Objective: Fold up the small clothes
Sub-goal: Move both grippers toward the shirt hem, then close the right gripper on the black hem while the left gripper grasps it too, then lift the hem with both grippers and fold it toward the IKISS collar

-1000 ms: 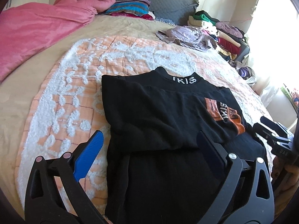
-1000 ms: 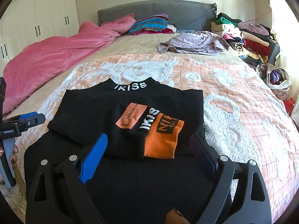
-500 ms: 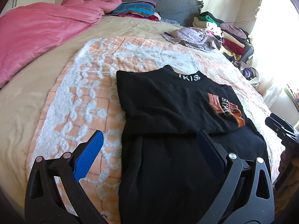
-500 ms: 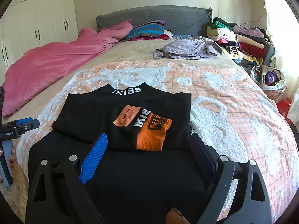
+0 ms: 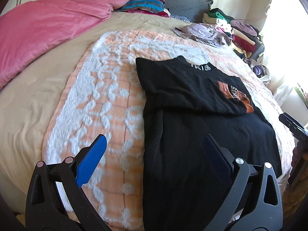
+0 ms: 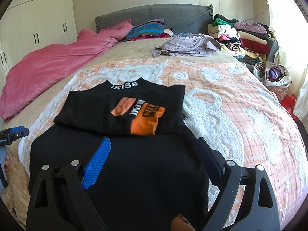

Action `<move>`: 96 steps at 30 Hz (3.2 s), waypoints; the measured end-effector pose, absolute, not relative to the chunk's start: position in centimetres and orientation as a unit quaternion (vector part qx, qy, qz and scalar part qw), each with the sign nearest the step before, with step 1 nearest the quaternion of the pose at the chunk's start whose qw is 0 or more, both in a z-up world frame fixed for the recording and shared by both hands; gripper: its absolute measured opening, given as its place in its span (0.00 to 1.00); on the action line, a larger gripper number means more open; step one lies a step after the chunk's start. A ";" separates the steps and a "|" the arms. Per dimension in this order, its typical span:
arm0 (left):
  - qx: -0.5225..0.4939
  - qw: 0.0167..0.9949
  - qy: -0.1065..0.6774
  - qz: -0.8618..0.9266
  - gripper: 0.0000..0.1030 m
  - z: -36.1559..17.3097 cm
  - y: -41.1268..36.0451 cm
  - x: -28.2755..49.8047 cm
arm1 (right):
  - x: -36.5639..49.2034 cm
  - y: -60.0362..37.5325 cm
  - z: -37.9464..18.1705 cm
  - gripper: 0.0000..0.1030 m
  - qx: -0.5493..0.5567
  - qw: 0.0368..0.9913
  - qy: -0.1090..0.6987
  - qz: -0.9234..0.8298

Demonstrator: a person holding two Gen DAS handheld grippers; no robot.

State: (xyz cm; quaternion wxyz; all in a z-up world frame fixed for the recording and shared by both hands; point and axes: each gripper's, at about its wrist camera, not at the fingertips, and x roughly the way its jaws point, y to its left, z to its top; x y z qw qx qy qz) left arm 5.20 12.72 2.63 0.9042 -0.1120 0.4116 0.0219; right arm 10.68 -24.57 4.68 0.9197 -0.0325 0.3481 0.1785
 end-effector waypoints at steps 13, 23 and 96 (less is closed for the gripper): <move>-0.139 0.886 0.442 -0.008 0.59 0.3 12.9 1.4 | 8.2 -27.2 3.8 0.86 -0.024 0.915 0.363 0.172; -0.171 0.865 0.471 -0.032 0.42 -2.0 12.7 -0.7 | 6.3 -29.1 2.7 0.86 -0.022 0.910 0.380 0.166; -0.188 0.911 0.363 -0.063 0.04 7.2 13.1 -1.9 | 3.0 -34.7 10.2 0.07 0.106 0.917 0.282 0.260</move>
